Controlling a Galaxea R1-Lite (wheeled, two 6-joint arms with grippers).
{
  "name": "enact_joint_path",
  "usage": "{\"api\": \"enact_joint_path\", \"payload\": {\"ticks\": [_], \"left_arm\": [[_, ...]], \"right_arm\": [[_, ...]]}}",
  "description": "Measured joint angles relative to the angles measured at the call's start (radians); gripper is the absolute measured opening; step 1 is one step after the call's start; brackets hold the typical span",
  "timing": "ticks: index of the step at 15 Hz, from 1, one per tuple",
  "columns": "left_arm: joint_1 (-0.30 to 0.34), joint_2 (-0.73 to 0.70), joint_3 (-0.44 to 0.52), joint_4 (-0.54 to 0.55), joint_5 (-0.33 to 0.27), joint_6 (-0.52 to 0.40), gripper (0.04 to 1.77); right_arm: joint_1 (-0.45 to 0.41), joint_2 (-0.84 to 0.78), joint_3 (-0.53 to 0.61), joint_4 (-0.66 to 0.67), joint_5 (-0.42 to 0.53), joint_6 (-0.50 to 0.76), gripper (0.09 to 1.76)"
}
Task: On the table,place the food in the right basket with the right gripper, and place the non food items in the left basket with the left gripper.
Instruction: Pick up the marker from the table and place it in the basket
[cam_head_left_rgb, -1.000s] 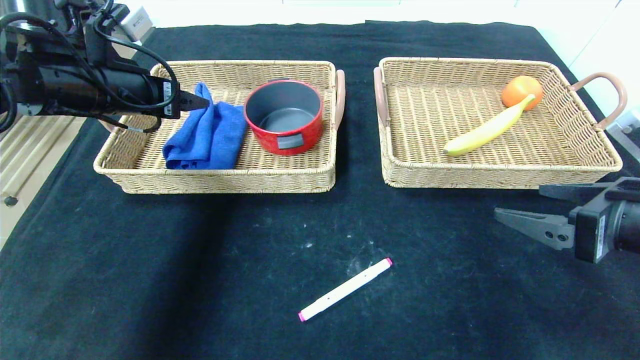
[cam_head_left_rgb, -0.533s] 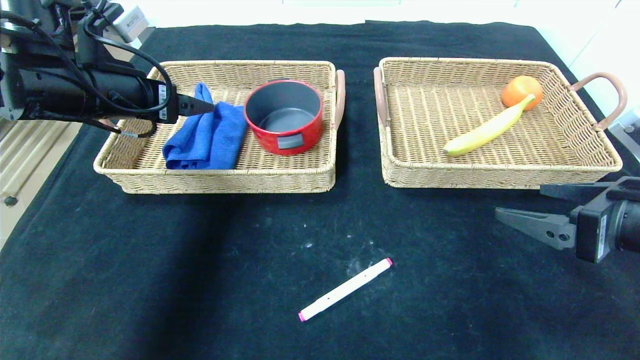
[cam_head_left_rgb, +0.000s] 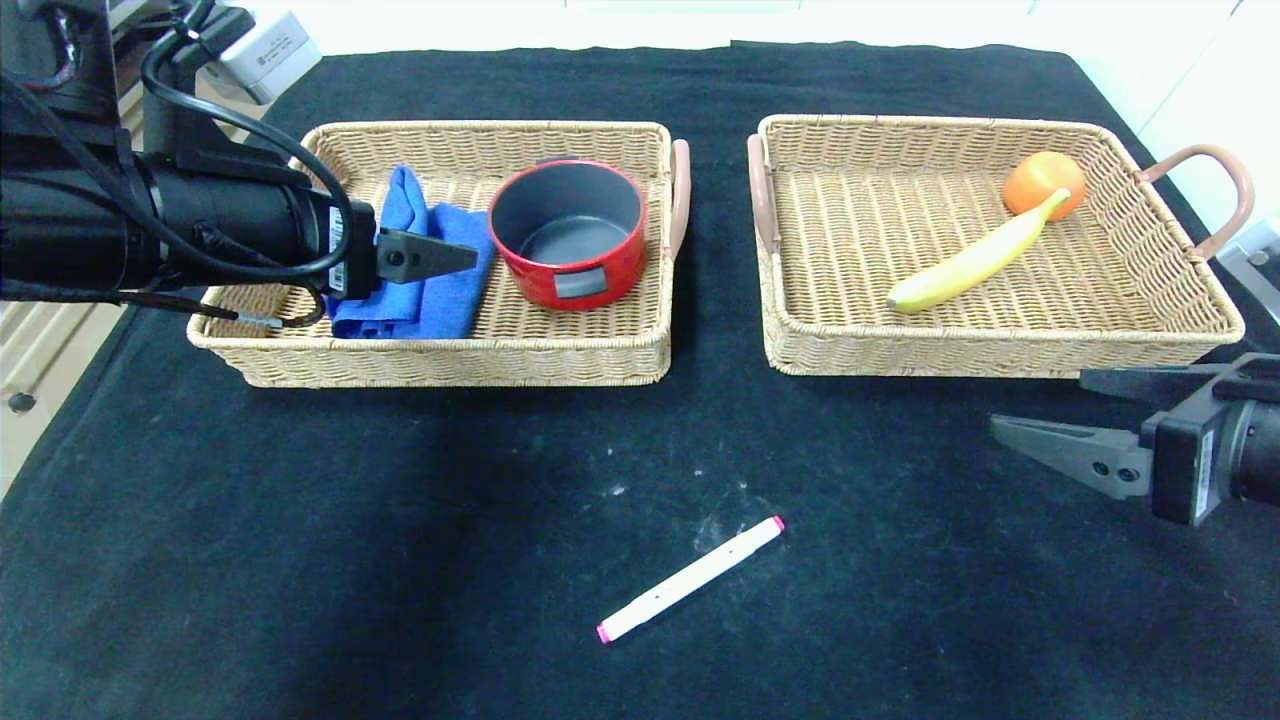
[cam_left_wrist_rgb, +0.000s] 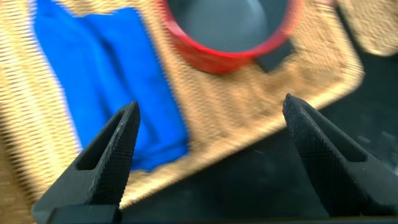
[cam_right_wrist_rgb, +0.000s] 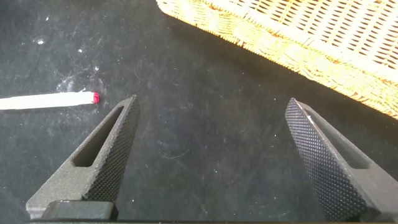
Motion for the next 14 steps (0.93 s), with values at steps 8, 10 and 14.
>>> {"api": "enact_joint_path", "payload": {"ticks": [8, 10, 14], "left_arm": [[-0.272, -0.097, 0.187, -0.003, 0.012, 0.002, 1.70], [-0.324, -0.104, 0.228, -0.003, 0.015, 0.005, 1.70], [-0.394, -0.114, 0.307, -0.075, 0.014, 0.025, 1.70]], "right_arm": [[0.000, 0.000, 0.000, 0.000, 0.000, 0.000, 1.71], [0.000, 0.000, 0.000, 0.000, -0.001, 0.001, 1.71], [0.001, -0.001, -0.001, 0.000, -0.002, 0.001, 1.71]]}}
